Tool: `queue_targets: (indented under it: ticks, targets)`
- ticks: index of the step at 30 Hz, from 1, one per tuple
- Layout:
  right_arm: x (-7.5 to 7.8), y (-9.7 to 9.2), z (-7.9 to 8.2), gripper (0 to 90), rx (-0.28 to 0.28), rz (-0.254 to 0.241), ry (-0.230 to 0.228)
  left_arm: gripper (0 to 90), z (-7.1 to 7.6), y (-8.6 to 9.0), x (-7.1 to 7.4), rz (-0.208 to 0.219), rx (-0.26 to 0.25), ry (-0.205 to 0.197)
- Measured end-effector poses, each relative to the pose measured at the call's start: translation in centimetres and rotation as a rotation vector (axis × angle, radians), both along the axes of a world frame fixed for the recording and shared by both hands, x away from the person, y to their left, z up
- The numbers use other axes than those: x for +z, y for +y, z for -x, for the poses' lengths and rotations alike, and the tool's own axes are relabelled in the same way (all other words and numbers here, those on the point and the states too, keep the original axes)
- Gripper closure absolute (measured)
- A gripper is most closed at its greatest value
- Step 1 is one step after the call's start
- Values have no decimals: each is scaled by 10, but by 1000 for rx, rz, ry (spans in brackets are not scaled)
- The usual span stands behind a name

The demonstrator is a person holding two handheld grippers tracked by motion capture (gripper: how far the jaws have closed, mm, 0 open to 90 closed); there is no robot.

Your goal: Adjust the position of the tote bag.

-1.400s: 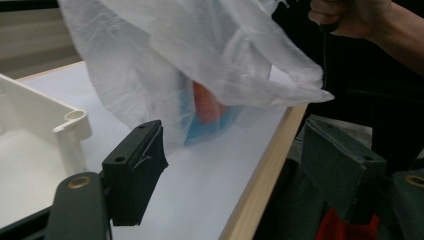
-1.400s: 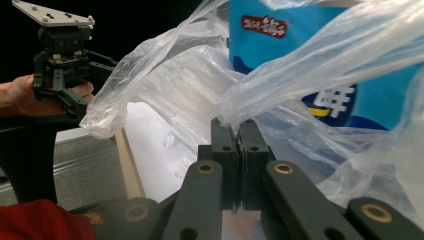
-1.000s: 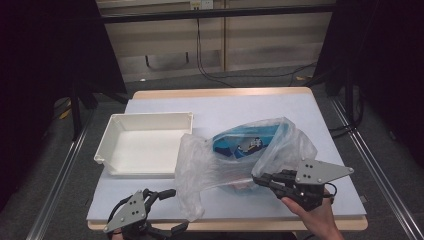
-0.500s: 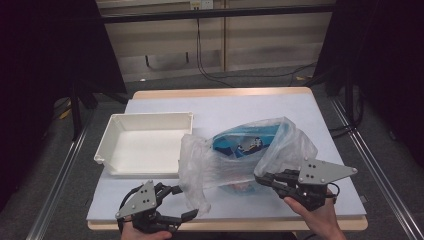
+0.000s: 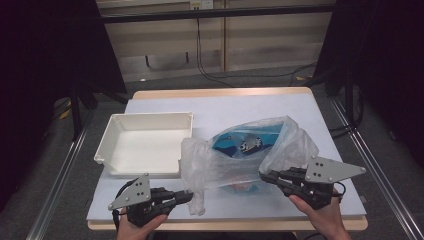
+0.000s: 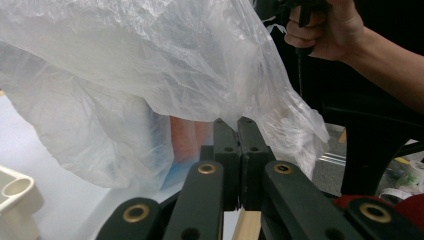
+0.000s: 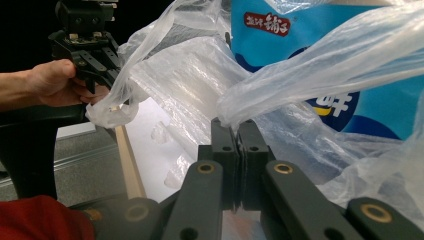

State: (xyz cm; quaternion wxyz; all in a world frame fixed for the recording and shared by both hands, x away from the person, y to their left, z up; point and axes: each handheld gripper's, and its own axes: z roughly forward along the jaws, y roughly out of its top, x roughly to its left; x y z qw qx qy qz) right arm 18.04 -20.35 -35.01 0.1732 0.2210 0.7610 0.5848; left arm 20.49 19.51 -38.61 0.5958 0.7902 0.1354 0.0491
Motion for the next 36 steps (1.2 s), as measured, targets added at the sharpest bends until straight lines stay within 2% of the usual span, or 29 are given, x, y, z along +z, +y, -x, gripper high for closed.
queue_targets:
  ticks: [3,5,6,7,12,14,18,20,24,27,30,31,32,35,36]
  targets:
    - [3,-1,1,883,1,1,-8,900,-1,1,3,5,-9,2]
    - [6,-2,2,883,-2,-3,-14,900,-1,2,9,18,-8,-6]
    - [7,-3,3,883,-1,-3,-19,900,-3,2,11,37,-18,-3]
    - [9,-4,3,883,-2,-8,-22,900,-3,3,13,35,-2,-7]
    - [14,-9,6,884,-14,-20,-34,900,-6,8,21,69,-4,-15]
    - [16,-13,6,884,-20,-27,-41,900,-6,10,25,65,24,-25]
    - [23,-20,6,884,-35,-45,-55,900,-9,12,35,100,15,-16]
    - [27,-22,6,884,-39,-51,-63,900,-11,12,43,98,9,-33]
    - [34,-25,5,884,-51,-52,-81,900,-14,12,53,122,3,-51]
    - [46,-32,4,884,-63,-59,-100,900,-16,11,66,128,1,-70]
    - [53,-37,0,884,-85,-49,-111,900,-17,11,71,127,-5,-77]
    - [55,-39,0,884,-88,-47,-109,900,-18,11,75,112,-16,-86]
    - [62,-44,-2,885,-95,-60,-121,900,-17,11,76,122,-1,-87]
    - [68,-47,-3,885,-103,-64,-130,900,-21,12,81,135,-10,-93]
    - [74,-50,-4,885,-108,-74,-146,900,-24,13,85,139,-8,-95]
